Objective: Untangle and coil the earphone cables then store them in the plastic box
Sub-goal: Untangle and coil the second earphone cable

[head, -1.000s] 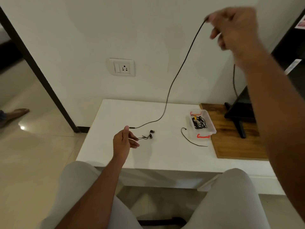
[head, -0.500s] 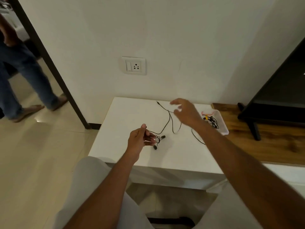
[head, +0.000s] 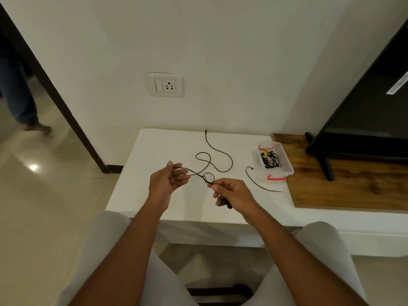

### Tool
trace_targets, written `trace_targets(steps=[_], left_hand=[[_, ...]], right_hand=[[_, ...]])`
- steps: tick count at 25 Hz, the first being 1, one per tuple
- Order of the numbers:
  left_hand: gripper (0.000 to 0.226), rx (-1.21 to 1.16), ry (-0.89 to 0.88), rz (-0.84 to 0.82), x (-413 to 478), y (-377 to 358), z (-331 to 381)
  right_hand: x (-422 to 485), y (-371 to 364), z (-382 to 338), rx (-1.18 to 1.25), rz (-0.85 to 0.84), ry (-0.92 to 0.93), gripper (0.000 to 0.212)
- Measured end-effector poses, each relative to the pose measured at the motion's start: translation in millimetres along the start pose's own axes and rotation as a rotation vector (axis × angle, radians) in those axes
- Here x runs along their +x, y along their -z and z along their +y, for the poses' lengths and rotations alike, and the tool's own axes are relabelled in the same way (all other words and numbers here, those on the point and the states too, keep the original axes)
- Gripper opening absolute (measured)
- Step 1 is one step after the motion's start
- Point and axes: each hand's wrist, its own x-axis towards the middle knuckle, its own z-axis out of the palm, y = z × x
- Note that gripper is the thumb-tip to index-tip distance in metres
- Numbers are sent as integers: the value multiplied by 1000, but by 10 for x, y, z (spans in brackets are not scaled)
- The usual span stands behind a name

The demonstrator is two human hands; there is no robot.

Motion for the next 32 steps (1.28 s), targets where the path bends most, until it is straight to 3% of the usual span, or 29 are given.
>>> trace_targets(steps=[2,5,8,10,12,19,25,32], left_hand=[[36,325,-20,71,-50,-46,-68],[46,761,-312,223,-94,-104,-138],[21,696,-423,41,-155,-240,-74],[12,640,-324,-126,-210,-315,-55],[11,551,-221,-187,-233,-334,-100],[10,282,-103,-97,-231,-338,-125],[15,318,-75,-60,-199,-332,-134],[16,256,-73,-132,-193,-336,-129]], right_hand=[[18,35,-10,18,34,28,14],[55,52,5,10,59,46,14],[79,59,23,-24,58,68,15],[81,71,26,-36,61,79,15],[83,85,29,-47,75,88,13],[130,89,64,-32,171,92,9],[143,102,77,-104,214,155,5],[155,137,65,-61,292,190,2]])
